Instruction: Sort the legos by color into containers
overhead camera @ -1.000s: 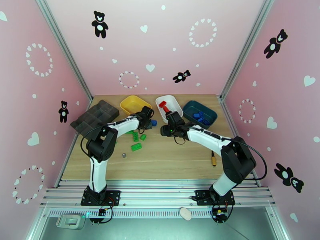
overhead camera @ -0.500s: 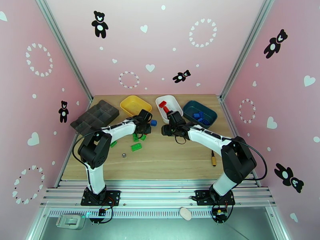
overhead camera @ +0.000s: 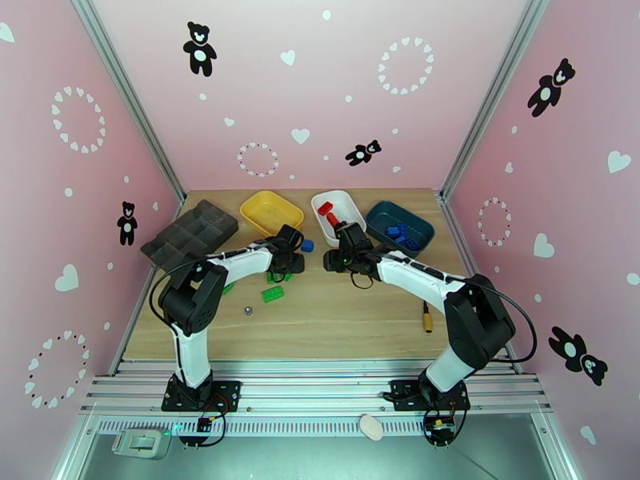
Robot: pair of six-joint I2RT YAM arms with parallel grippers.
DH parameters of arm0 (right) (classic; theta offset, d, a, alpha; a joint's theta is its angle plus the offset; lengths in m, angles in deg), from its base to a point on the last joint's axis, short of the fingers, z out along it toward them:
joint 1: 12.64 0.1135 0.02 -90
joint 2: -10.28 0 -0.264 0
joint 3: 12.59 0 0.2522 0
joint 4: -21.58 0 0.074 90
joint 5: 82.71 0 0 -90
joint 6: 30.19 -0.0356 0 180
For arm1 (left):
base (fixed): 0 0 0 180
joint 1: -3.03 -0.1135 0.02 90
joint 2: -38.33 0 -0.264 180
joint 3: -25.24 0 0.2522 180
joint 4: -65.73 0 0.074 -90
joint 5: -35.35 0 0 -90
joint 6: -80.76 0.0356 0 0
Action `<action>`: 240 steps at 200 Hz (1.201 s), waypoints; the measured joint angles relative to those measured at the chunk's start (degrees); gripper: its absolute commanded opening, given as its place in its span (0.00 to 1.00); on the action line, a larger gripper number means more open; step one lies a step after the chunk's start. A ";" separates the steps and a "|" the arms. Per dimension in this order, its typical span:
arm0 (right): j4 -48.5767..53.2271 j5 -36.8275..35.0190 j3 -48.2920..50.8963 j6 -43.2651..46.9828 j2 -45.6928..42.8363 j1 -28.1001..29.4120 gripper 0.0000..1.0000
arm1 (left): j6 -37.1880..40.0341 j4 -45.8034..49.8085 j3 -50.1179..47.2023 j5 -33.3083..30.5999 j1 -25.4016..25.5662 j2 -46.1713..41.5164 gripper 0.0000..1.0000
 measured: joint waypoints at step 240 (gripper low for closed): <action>5.22 -7.02 1.81 2.25 -12.90 -11.34 0.77 | -1.38 6.21 48.39 16.85 1.14 21.99 0.68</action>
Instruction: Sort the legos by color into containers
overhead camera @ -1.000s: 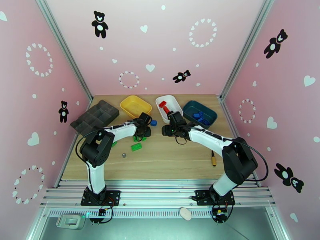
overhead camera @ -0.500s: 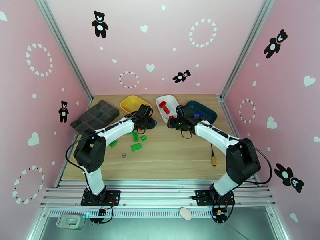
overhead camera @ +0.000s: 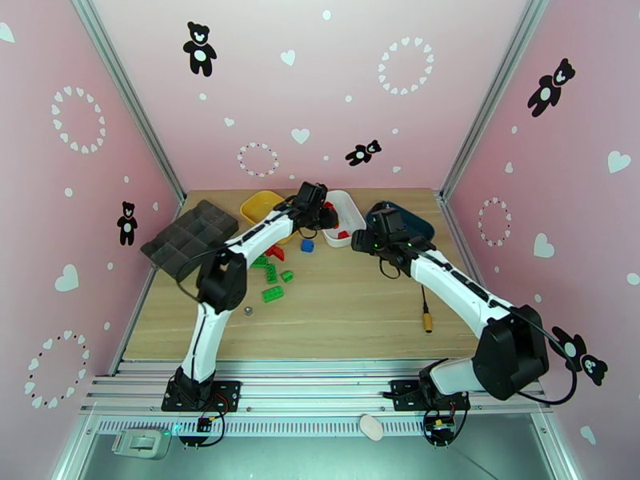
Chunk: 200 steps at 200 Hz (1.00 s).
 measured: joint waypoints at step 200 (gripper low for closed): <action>-5.53 11.37 -1.84 1.95 9.16 6.40 0.61 | -1.81 -0.92 -44.89 -25.11 1.07 -33.73 0.59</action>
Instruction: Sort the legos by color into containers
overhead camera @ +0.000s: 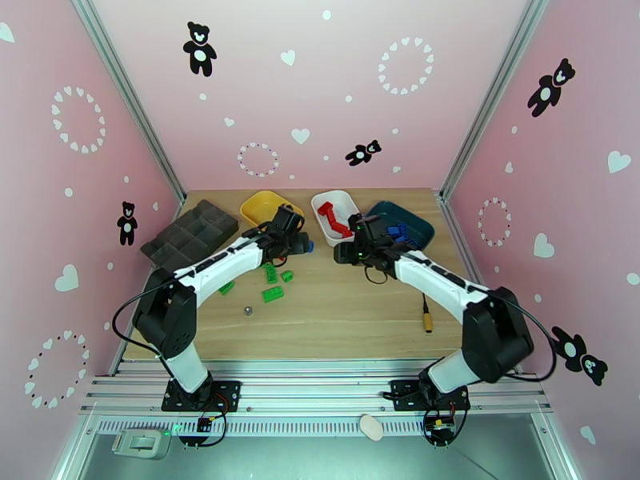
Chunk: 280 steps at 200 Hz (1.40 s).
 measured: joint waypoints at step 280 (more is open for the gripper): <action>-0.46 0.13 -4.61 -0.76 6.08 4.50 0.59 | -3.76 -3.56 4.17 -5.44 -5.66 18.05 0.36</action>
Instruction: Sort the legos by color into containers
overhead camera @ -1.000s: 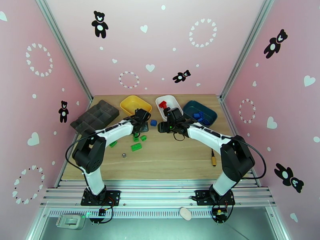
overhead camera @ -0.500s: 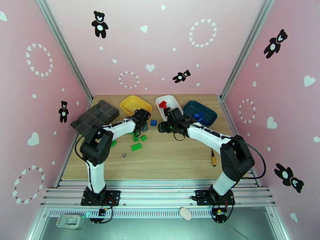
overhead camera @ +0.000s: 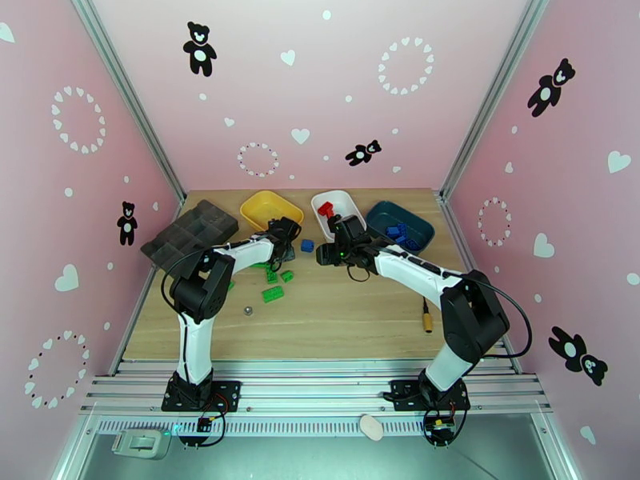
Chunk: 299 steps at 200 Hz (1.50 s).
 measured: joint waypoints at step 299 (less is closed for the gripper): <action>3.76 -3.02 8.17 0.09 -14.73 -15.06 0.66 | 4.59 2.51 36.96 23.74 7.32 12.96 0.54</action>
